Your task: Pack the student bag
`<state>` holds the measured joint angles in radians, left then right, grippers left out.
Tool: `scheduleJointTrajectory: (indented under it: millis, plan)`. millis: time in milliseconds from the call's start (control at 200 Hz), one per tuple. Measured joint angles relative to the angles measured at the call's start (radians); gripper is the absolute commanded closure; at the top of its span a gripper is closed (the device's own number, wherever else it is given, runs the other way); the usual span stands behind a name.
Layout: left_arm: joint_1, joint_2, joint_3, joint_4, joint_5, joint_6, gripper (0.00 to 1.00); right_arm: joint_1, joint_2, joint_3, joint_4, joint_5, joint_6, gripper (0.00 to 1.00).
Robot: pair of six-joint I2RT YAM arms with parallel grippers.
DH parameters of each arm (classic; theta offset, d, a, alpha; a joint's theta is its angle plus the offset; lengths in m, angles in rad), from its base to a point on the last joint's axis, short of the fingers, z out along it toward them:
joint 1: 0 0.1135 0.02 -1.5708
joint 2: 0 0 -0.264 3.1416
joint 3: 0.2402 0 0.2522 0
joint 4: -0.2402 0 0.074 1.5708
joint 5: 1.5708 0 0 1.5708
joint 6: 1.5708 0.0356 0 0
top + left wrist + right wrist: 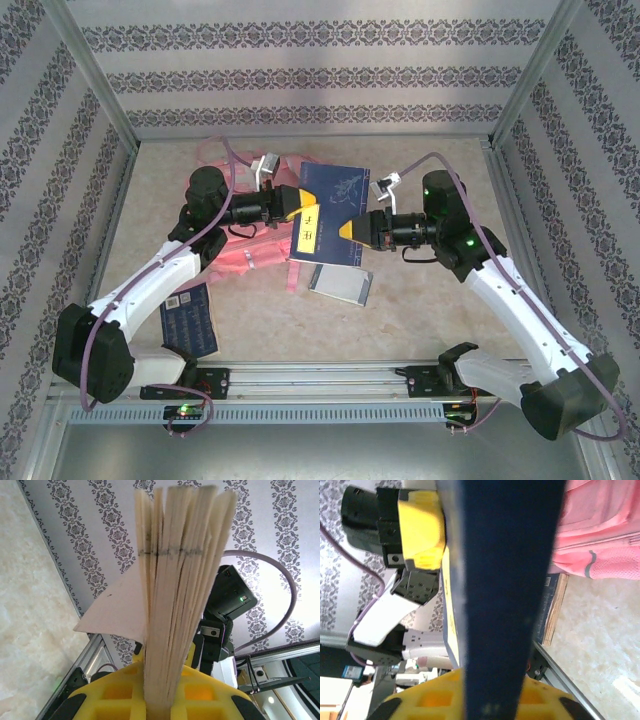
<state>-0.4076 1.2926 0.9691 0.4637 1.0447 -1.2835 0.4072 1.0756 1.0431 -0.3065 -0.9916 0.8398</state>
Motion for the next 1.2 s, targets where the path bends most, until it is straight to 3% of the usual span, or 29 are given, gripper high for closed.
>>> scheduleJointTrajectory:
  millis: [50,250,350,425,545,719,884,1139,1204]
  plan:
    - [-0.007,-0.003,0.000,-0.005,-0.030,0.003,1.00,-0.003,-0.009,-0.006,0.012,0.035,0.024,0.55]
    - [-0.019,-0.017,-0.003,0.003,-0.237,-0.014,1.00,0.043,-0.069,-0.076,0.145,0.227,0.124,0.42]
    - [-0.023,-0.031,-0.014,0.019,-0.361,-0.024,1.00,0.105,-0.107,-0.157,0.302,0.357,0.202,0.23]
    - [-0.036,-0.040,-0.014,0.029,-0.445,-0.027,1.00,0.141,-0.136,-0.235,0.427,0.481,0.254,0.16]
    - [-0.069,-0.050,-0.014,0.045,-0.549,-0.026,1.00,0.195,-0.137,-0.307,0.598,0.663,0.322,0.16]
    - [-0.113,-0.054,-0.014,0.048,-0.655,-0.011,1.00,0.292,-0.059,-0.307,0.763,0.799,0.363,0.18]
    - [-0.140,-0.054,-0.014,0.050,-0.737,0.001,1.00,0.359,-0.018,-0.306,0.839,0.917,0.368,0.35]
    - [-0.176,-0.054,-0.029,0.086,-0.806,0.007,1.00,0.387,-0.003,-0.306,0.884,1.076,0.365,0.45]
    - [-0.180,-0.054,-0.037,0.097,-0.815,0.007,1.00,0.384,-0.004,-0.306,0.889,1.104,0.366,0.51]
